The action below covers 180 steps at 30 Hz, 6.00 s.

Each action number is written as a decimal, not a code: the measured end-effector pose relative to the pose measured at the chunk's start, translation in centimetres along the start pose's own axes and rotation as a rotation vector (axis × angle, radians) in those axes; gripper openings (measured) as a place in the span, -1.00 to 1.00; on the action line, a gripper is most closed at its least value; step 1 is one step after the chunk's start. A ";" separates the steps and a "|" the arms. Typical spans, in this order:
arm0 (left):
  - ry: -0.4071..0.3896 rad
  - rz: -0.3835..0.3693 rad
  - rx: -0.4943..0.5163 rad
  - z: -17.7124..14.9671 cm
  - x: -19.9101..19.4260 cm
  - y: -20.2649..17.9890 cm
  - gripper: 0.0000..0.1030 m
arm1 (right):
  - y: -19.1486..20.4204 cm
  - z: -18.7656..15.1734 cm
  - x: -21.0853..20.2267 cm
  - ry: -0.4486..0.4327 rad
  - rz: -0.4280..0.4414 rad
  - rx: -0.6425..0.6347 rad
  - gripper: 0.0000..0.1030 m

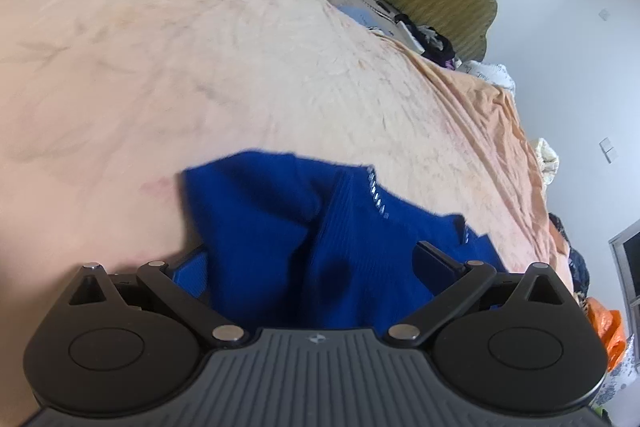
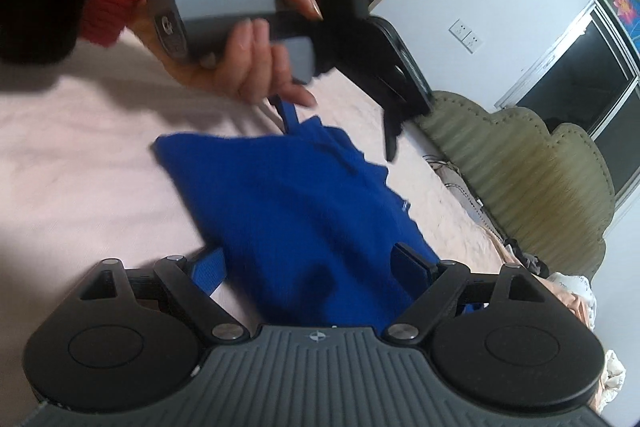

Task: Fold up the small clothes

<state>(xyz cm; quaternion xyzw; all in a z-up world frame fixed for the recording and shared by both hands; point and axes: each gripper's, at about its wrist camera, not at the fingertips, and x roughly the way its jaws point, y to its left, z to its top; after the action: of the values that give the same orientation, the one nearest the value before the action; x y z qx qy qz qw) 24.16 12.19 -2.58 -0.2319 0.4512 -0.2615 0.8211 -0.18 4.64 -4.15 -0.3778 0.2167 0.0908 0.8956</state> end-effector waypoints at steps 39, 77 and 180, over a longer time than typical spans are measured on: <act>-0.115 0.488 0.405 -1.3 2.2 -18.6 -0.73 | -7.1 -4.2 -5.1 -0.162 -0.058 0.209 -0.93; -0.052 0.475 0.715 -8.8 18.1 -35.1 -0.83 | -18.1 -20.4 -8.2 -0.067 -0.083 0.838 -0.92; 0.061 -0.037 0.009 -8.4 10.1 -15.8 0.73 | -32.1 -30.7 5.2 0.038 0.450 1.374 0.47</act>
<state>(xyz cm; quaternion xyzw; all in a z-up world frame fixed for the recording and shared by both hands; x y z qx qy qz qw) 18.05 -7.41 -3.13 -0.2285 0.4703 -0.2858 0.8031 5.10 -39.79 -5.13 0.3229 0.3127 0.1096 0.8865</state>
